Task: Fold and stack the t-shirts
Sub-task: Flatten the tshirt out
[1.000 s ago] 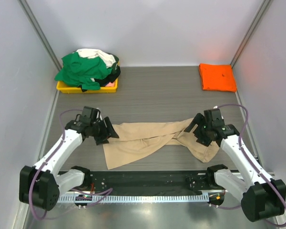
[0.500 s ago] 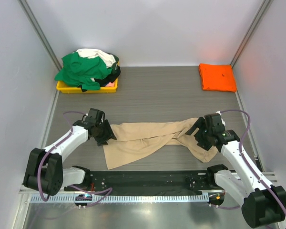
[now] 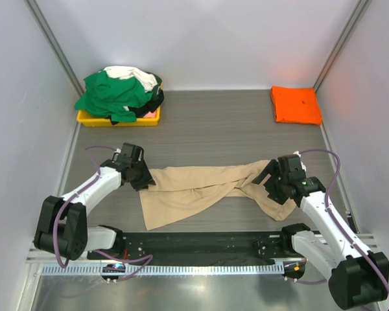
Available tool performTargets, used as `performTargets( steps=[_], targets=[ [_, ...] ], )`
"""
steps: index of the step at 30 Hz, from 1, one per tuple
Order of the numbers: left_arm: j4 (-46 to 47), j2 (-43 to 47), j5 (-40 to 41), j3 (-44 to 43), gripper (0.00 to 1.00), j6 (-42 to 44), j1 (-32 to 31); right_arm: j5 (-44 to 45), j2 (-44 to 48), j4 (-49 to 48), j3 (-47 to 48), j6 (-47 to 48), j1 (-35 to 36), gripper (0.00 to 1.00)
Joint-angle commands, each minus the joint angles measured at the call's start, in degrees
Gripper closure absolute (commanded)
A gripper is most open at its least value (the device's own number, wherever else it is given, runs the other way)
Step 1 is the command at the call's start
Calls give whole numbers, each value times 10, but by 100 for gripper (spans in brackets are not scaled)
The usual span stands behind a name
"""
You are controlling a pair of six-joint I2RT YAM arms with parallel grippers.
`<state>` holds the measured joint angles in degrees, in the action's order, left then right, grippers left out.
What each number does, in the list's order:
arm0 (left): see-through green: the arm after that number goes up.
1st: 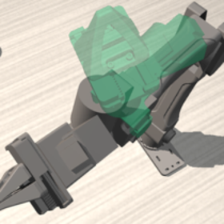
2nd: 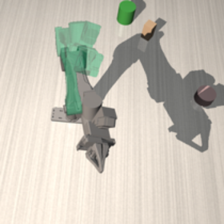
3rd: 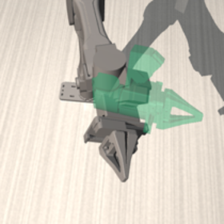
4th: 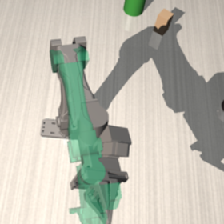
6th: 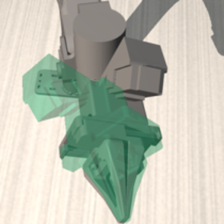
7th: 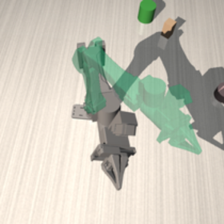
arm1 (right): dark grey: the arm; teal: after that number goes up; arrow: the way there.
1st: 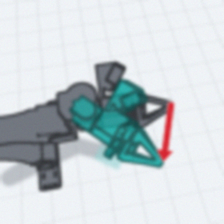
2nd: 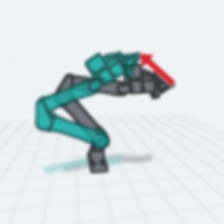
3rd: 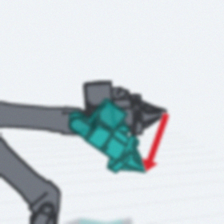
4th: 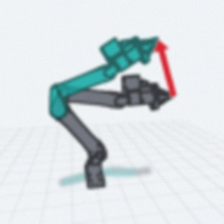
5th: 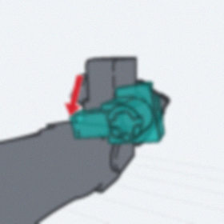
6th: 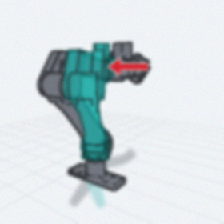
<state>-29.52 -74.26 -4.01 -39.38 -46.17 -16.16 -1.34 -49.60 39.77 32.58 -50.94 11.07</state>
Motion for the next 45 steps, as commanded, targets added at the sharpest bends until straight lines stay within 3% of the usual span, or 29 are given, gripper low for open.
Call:
performTargets(
  steps=[1,5,11,19,24,26,32,37,45],
  targets=[
    [25,-5,12,-22,65,7,-2,9,6,-20,-2,6,2,15],
    [32,-18,8,-26,75,10,-2,11,5,-20,-1,9,2,16],
    [34,-8,-8,-35,100,11,-2,11,8,-19,-8,11,2,17],
    [-1,3,-19,-100,100,35,29,8,7,-21,-11,13,2,17],
    [-8,-26,-122,-125,100,32,159,8,-6,-20,-6,18,2,17],
    [-21,-28,-136,-136,100,38,229,11,-14,-21,2,22,3,17],
    [-59,-42,-168,-178,100,85,344,50,-41,-19,33,39,3,17],
    [-43,-58,-215,-156,100,85,365,41,-69,-37,31,39,3,19],
    [-39,-50,-222,-154,100,86,366,3,-115,-111,9,8,67,39]
  ],
)
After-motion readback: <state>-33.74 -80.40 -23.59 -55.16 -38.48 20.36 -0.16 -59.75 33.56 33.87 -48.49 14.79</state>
